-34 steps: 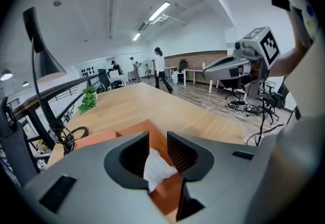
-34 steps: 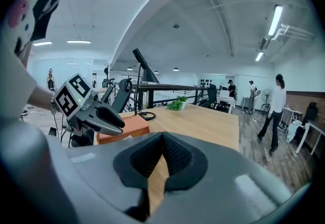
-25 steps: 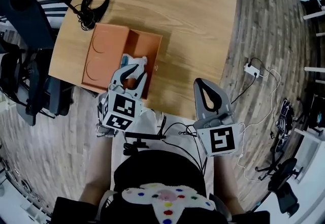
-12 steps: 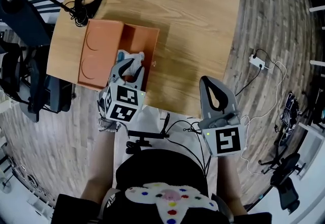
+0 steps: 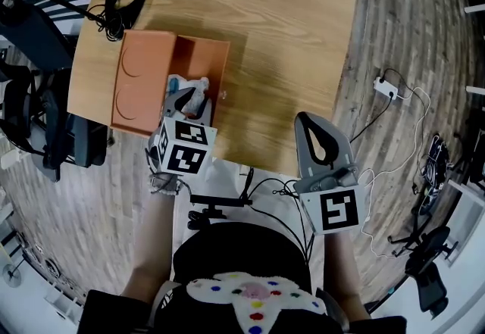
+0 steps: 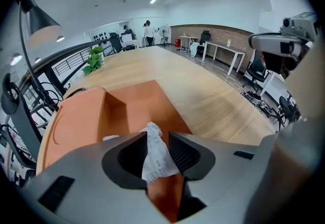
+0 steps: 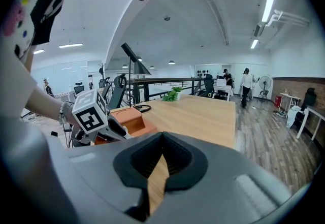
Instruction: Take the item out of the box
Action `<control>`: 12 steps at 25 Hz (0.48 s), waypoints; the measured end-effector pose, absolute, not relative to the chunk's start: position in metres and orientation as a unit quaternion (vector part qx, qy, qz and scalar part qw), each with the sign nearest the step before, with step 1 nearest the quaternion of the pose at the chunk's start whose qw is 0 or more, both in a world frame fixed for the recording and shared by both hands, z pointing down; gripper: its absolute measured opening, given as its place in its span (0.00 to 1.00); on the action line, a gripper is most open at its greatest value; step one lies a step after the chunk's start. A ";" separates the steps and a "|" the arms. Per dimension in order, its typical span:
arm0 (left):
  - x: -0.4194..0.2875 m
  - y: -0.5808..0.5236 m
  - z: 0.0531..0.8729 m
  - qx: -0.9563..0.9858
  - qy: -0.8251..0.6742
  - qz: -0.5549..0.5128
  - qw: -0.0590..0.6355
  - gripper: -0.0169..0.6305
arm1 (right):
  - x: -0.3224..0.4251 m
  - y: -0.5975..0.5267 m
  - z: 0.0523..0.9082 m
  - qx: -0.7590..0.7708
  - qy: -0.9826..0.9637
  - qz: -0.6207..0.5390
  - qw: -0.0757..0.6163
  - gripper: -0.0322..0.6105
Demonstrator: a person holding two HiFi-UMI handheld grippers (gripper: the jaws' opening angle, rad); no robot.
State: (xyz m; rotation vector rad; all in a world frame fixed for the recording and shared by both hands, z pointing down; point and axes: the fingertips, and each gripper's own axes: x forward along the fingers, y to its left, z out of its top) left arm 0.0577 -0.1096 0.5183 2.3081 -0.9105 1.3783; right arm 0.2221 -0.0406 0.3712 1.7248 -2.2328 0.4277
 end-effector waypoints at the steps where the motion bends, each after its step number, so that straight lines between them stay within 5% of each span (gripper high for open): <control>1: 0.058 -0.109 0.520 0.801 -0.319 0.482 0.152 0.21 | 0.223 -0.041 0.371 0.598 -0.775 0.149 0.143 0.06; 12: 0.055 -0.114 0.537 0.785 -0.339 0.493 0.159 0.19 | 0.228 -0.043 0.379 0.595 -0.775 0.160 0.144 0.06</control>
